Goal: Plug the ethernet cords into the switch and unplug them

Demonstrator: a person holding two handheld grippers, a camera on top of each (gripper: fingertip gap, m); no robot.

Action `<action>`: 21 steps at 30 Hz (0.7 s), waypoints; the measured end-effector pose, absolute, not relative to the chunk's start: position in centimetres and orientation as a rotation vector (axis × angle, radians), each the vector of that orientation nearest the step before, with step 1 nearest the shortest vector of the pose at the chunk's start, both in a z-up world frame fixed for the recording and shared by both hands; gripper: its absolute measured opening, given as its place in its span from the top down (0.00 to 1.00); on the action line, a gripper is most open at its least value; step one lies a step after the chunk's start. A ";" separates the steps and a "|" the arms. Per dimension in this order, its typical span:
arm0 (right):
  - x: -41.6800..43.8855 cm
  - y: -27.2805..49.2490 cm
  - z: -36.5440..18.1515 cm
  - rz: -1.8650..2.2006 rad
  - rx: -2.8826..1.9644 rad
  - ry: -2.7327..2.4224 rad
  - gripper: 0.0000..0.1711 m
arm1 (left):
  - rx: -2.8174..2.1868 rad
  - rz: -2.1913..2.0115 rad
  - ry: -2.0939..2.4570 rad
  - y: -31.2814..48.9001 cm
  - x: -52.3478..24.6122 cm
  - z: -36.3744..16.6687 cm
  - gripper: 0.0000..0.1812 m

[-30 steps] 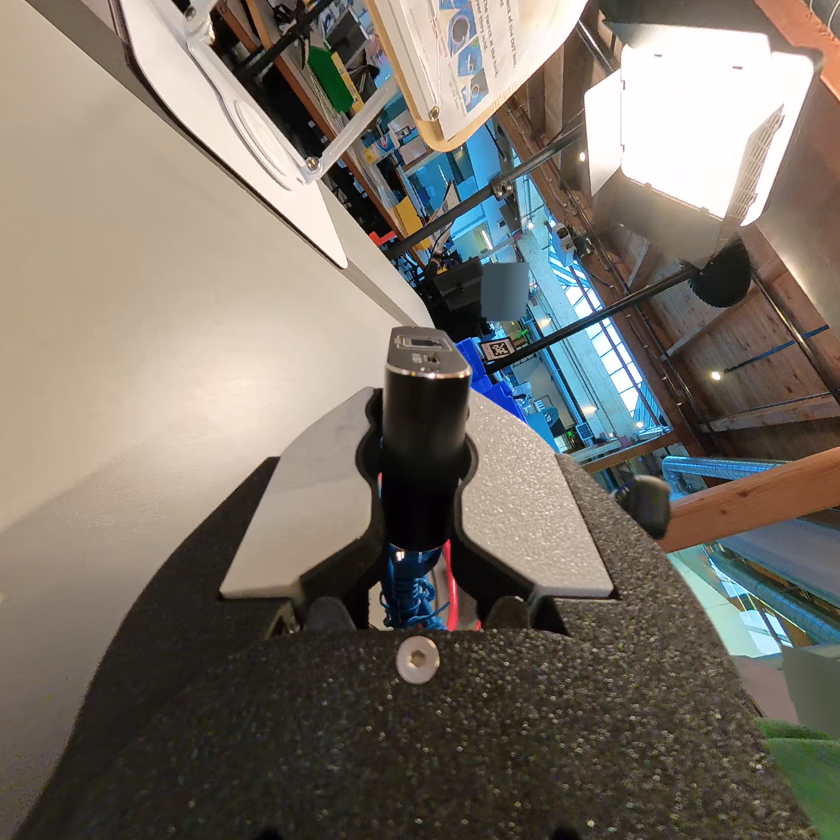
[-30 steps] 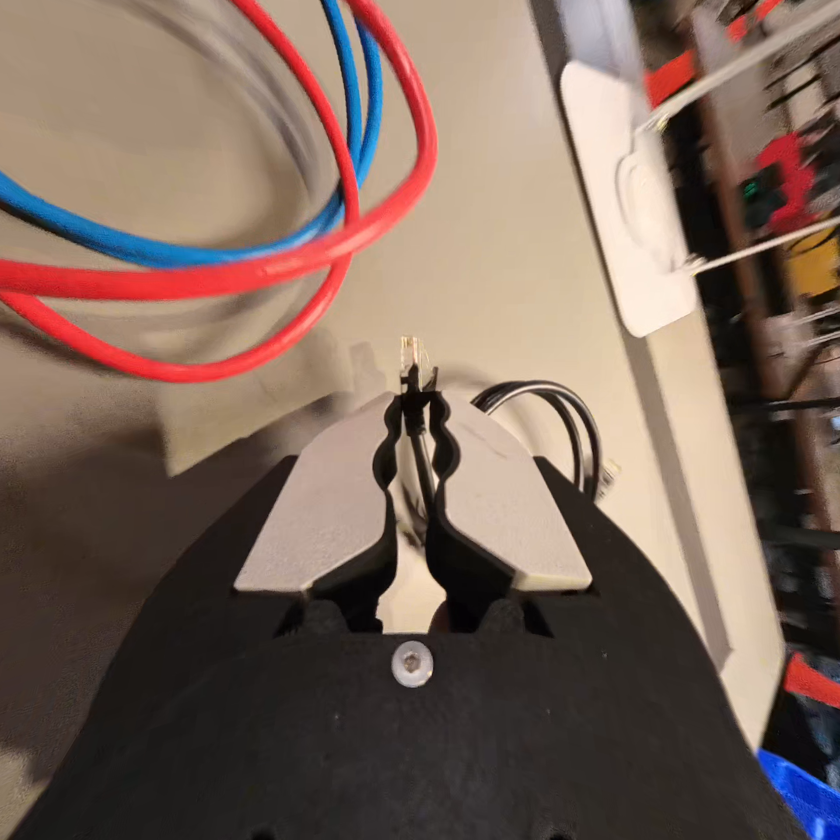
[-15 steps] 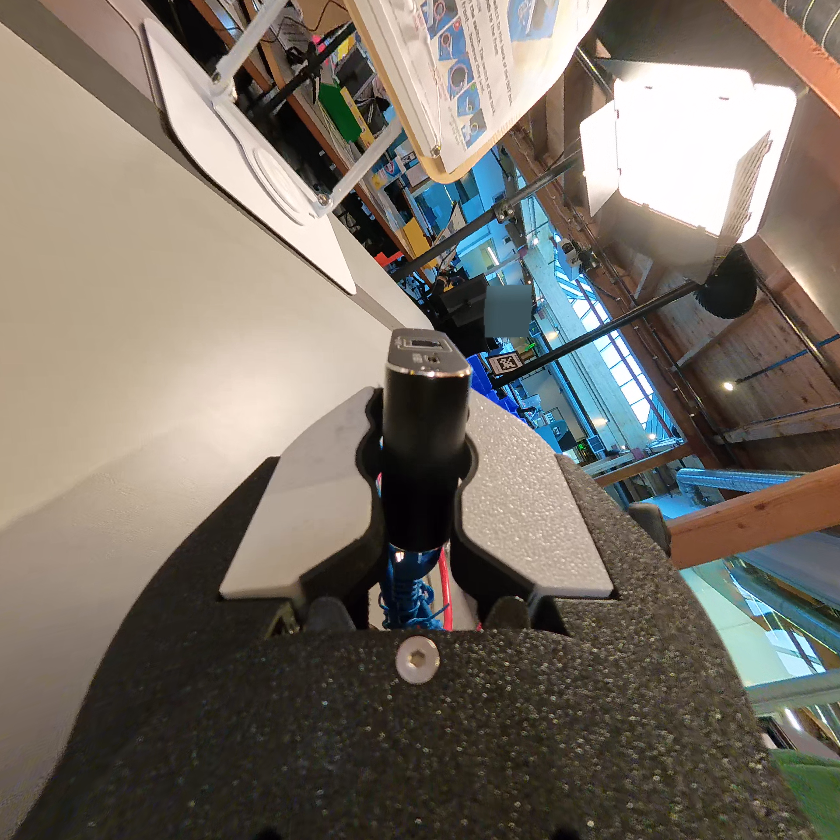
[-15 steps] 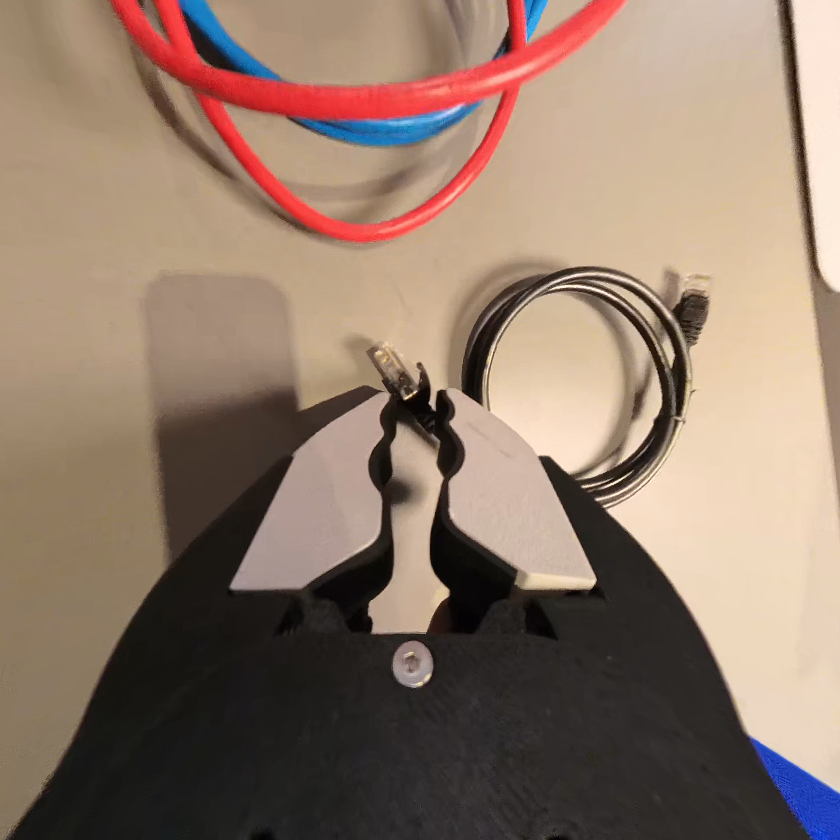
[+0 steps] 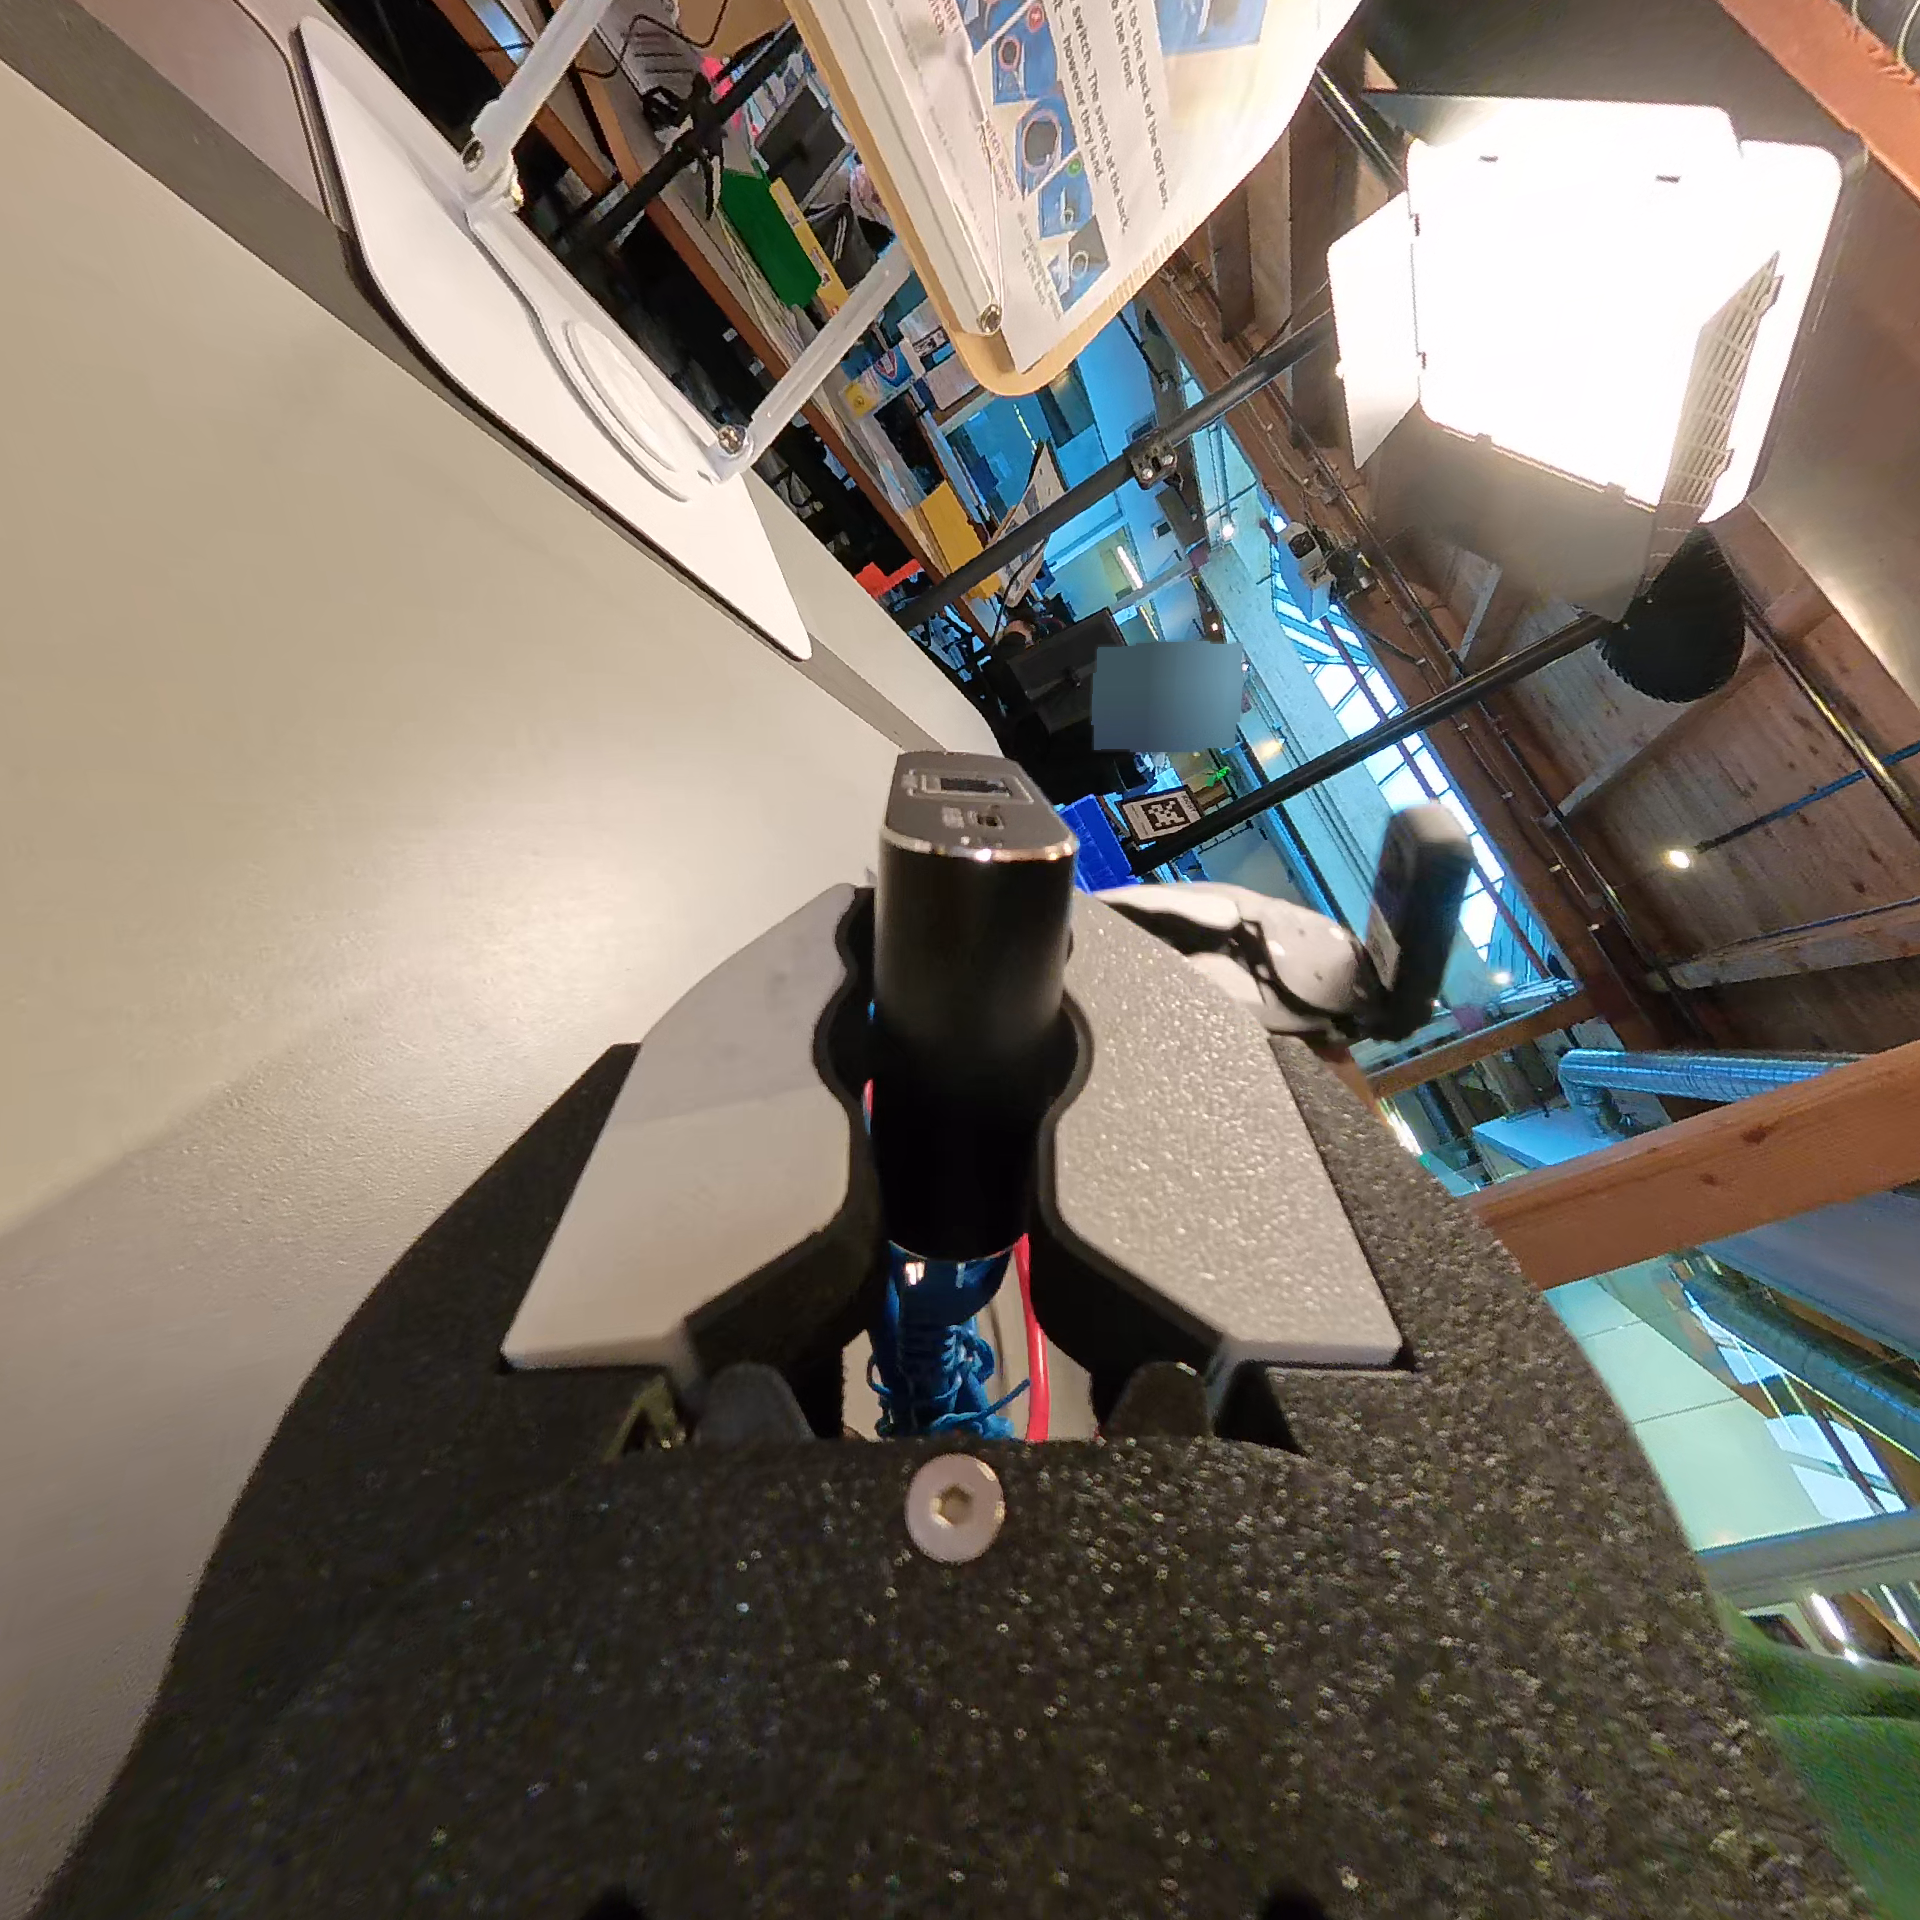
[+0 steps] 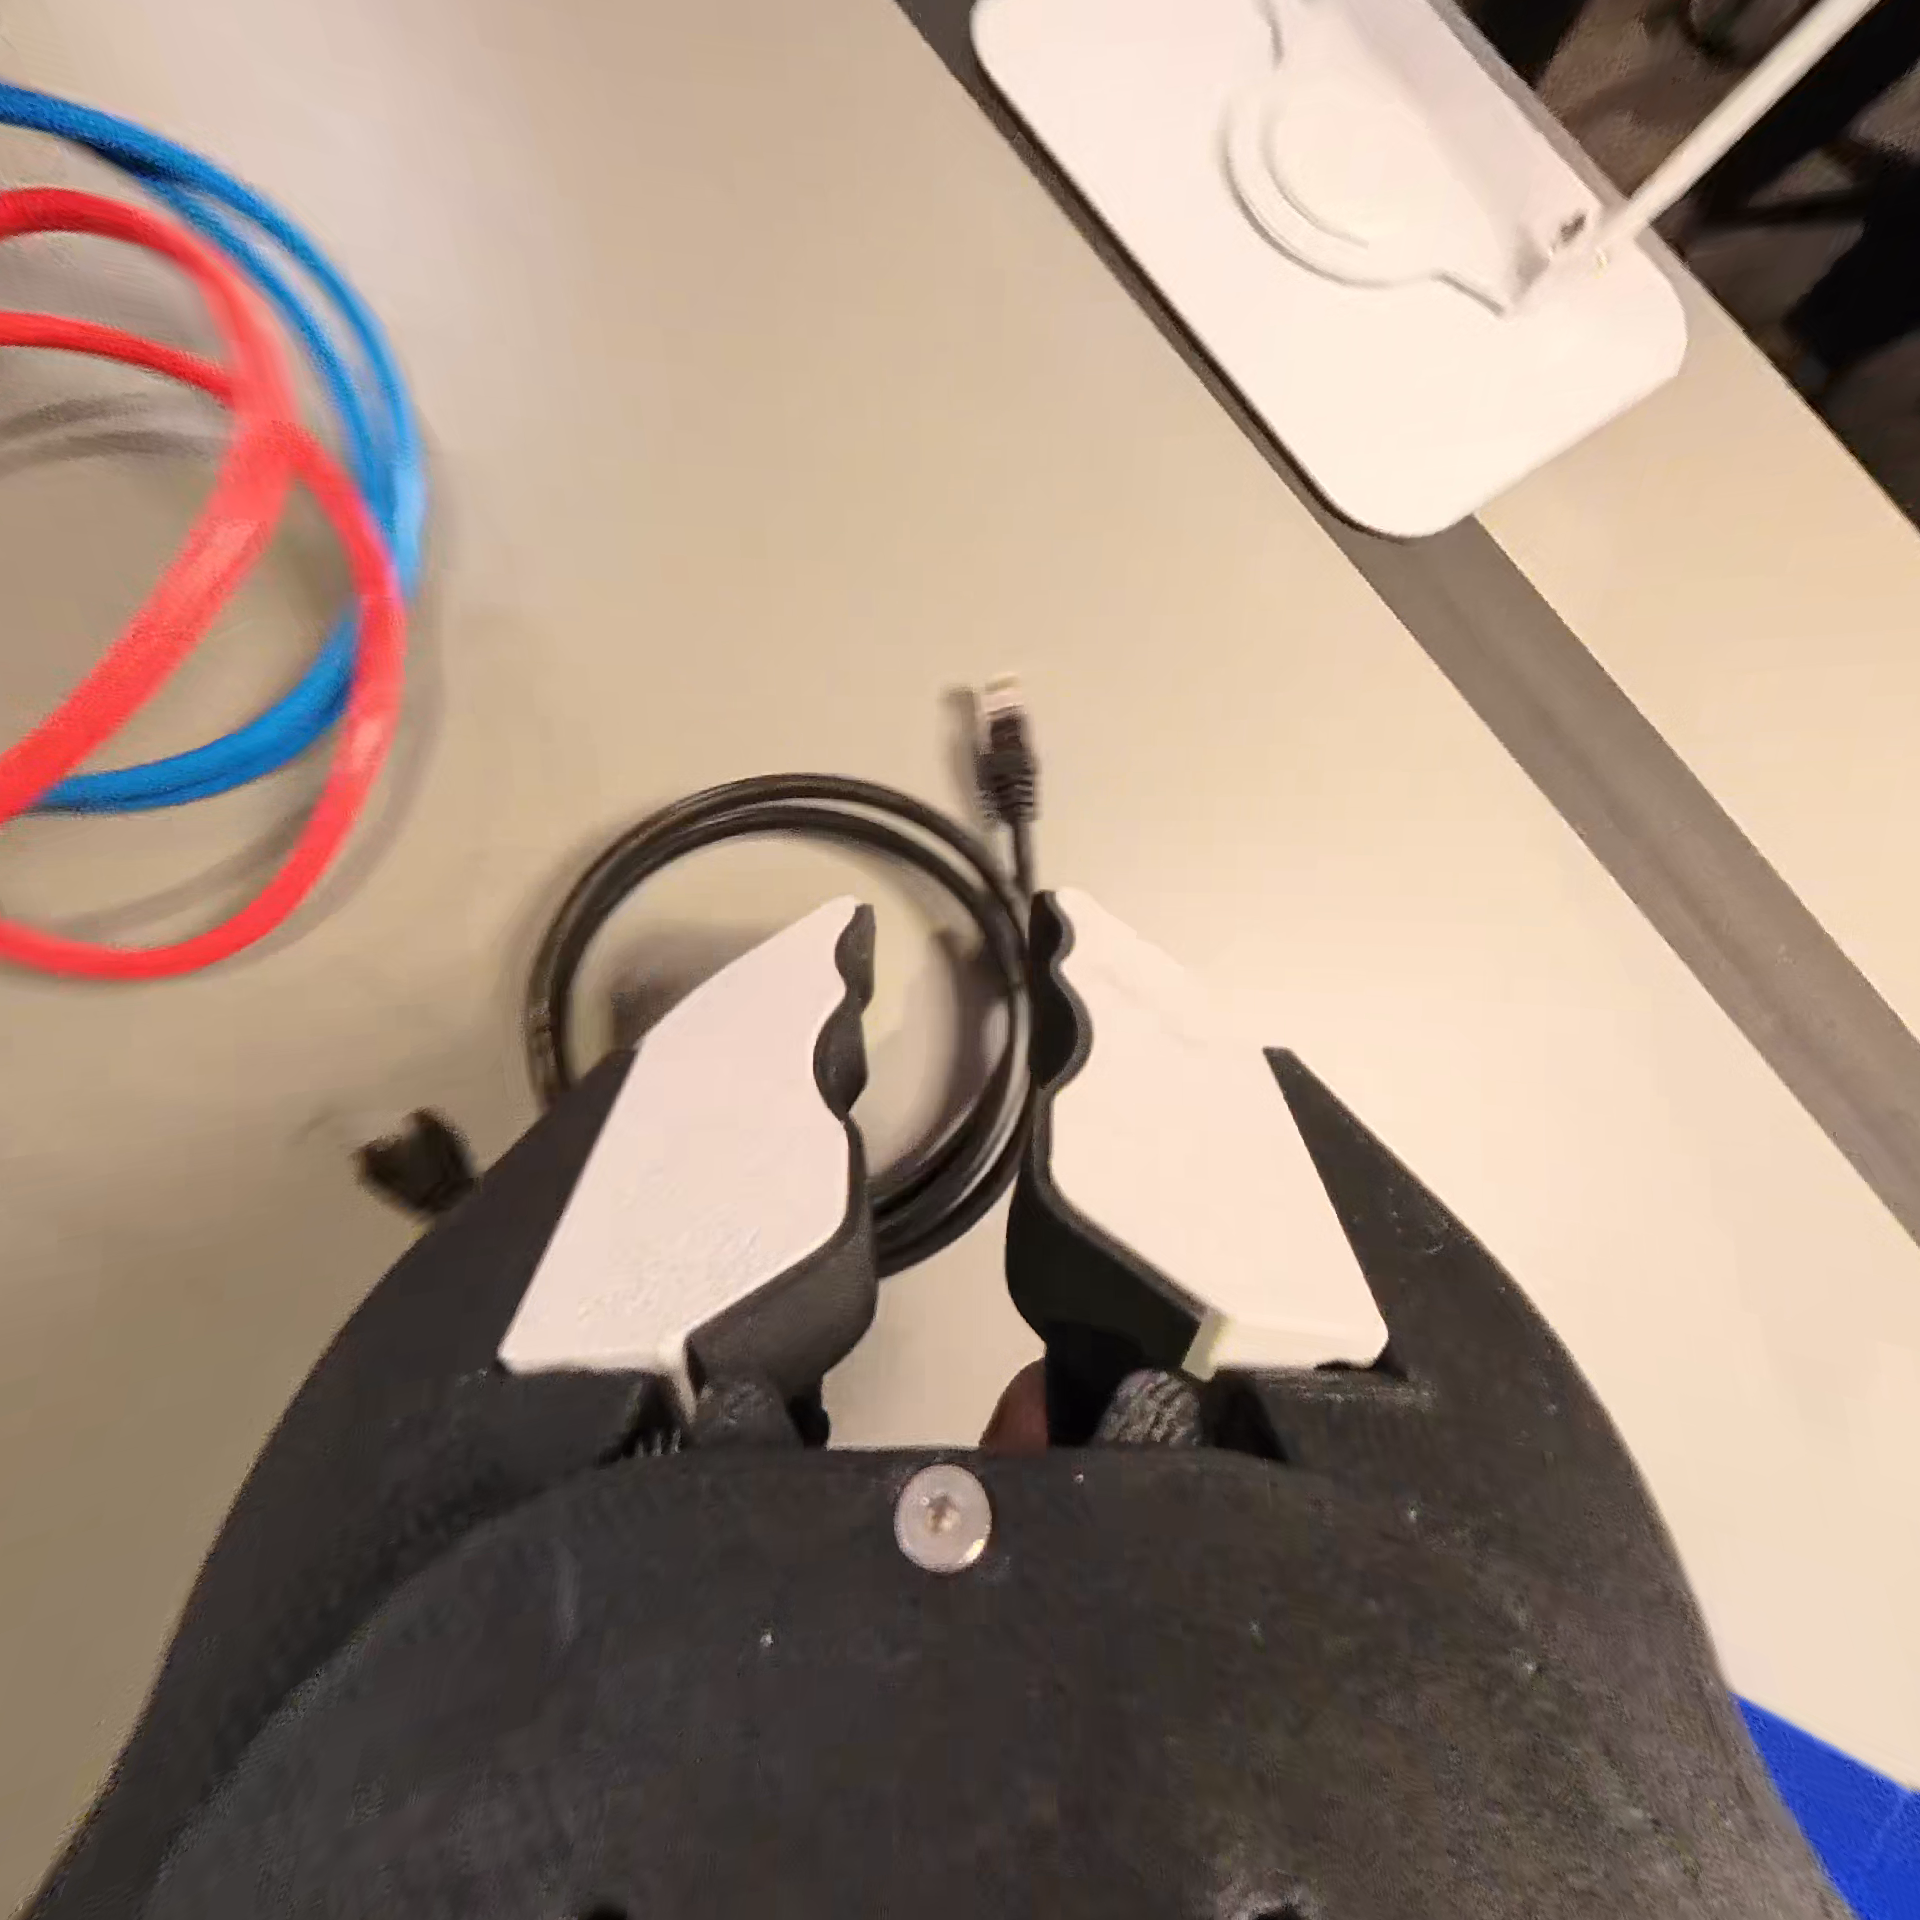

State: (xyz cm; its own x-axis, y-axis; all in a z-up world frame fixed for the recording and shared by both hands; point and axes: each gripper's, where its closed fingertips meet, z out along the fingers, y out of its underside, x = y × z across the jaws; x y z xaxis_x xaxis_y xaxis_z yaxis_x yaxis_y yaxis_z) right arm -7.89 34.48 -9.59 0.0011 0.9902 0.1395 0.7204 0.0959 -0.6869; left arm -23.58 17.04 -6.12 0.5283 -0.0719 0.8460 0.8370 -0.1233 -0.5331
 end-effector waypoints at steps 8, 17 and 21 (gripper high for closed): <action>-11.6 37.6 -13.7 0.680 -1.952 -1.820 0.79 | -1.508 -0.899 -0.691 17.1 -23.6 -6.4 0.84; -12.1 37.3 -15.0 0.537 -1.893 -1.937 0.93 | -1.512 -0.924 -0.686 17.2 -23.3 -6.4 0.84; -12.1 40.1 -10.4 0.350 -1.715 -1.755 0.93 | -1.512 -0.918 -0.680 17.2 -23.2 -6.3 0.84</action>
State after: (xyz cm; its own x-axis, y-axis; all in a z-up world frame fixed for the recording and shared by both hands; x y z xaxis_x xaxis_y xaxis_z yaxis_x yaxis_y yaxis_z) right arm -12.09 40.12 -10.44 0.0679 0.9629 0.2611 0.7888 0.1084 -0.6050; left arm -23.19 17.19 -6.25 0.5206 -0.0818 0.8499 0.8368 -0.1489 -0.5269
